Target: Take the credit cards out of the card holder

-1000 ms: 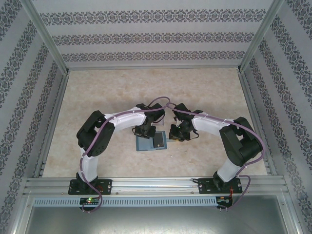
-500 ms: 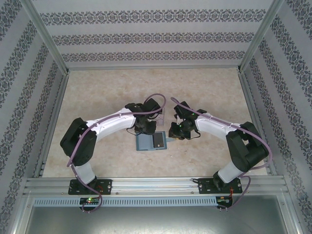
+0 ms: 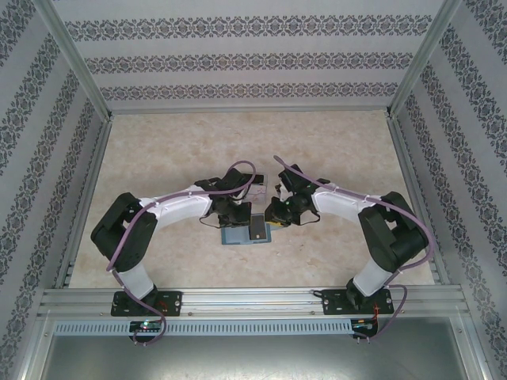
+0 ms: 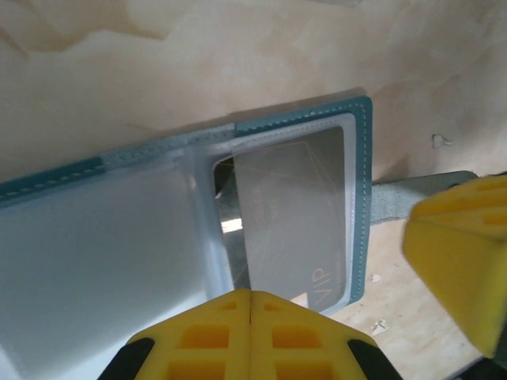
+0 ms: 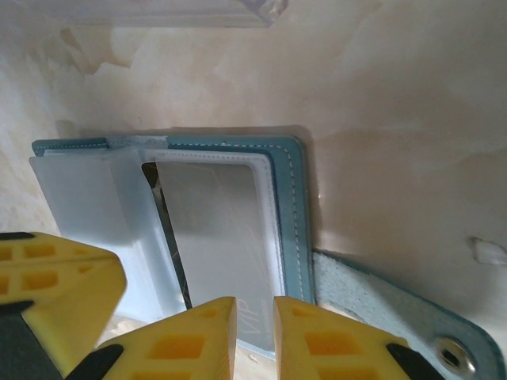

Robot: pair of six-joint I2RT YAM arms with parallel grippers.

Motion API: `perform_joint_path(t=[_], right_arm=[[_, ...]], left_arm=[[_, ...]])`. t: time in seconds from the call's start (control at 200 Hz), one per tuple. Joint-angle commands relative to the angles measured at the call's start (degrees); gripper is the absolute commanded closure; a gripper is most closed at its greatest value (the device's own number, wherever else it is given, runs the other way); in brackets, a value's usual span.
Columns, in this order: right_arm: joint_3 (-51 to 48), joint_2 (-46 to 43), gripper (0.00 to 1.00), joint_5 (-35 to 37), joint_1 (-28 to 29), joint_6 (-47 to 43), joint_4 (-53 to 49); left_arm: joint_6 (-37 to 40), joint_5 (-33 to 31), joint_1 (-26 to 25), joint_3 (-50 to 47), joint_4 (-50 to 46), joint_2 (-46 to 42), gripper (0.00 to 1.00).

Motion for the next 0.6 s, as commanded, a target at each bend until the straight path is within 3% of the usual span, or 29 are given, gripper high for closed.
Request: perform_joint_path(t=[0.0,0.595], right_arm=[[1.1,1.7,0.80,-2.7,0.9,1.2,2.5],[1.8,5.2,0.80,-1.6,1.2,1.0,2.4]], left_arm=[[-3.9,3.4,0.5,-1.6,6.6,-0.5,0.98],[-5.2,4.9,1.6,-3.8,10.2,2.1,0.98]])
